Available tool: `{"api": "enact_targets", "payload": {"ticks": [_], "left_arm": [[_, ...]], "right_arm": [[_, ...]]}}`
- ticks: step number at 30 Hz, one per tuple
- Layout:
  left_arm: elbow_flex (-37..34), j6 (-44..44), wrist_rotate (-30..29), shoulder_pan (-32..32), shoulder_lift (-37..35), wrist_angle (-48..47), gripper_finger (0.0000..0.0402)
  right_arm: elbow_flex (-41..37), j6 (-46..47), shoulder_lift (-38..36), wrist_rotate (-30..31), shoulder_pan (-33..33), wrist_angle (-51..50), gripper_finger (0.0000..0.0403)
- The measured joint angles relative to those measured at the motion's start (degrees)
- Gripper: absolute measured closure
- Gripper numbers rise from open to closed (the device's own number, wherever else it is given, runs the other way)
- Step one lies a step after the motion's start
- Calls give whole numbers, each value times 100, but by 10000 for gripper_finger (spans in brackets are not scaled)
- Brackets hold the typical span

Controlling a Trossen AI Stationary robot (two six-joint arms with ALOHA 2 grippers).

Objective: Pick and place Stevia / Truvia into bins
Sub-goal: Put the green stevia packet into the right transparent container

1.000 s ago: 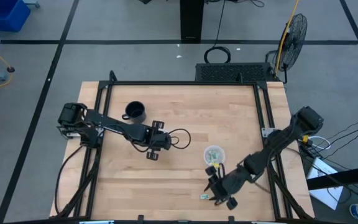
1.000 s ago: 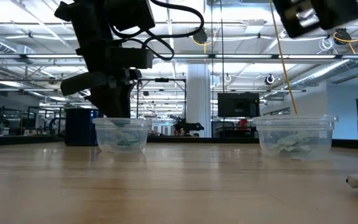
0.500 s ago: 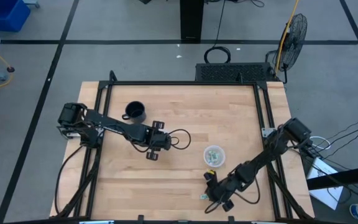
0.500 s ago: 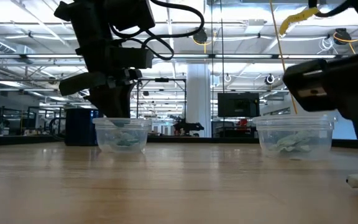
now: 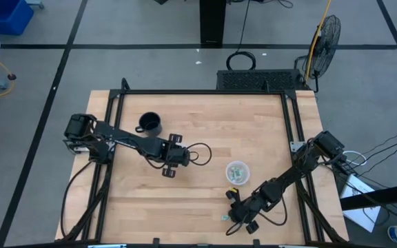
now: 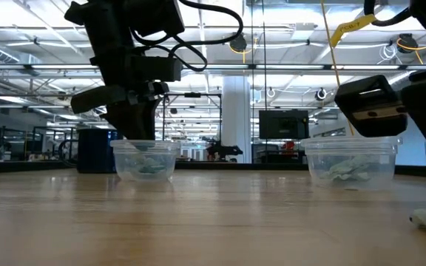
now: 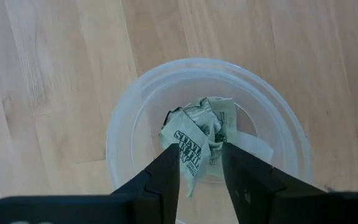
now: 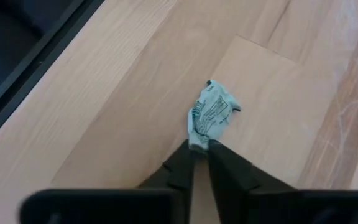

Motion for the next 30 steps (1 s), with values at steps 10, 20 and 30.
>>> {"api": "enact_targets", "payload": {"ticks": [10,20,30], "left_arm": [[376,54,2,-2,0,-234,275],[1330,567,-4,0,-2,-423,275],[1473,595,-4,0,-2,-406,275]], "right_arm": [[-2,-64,-330,6,-9,-85,401],[0,373,-2286,1629,-9,-2540,402],[-1,1319,-2761,2111,-524,-4496,402]]}}
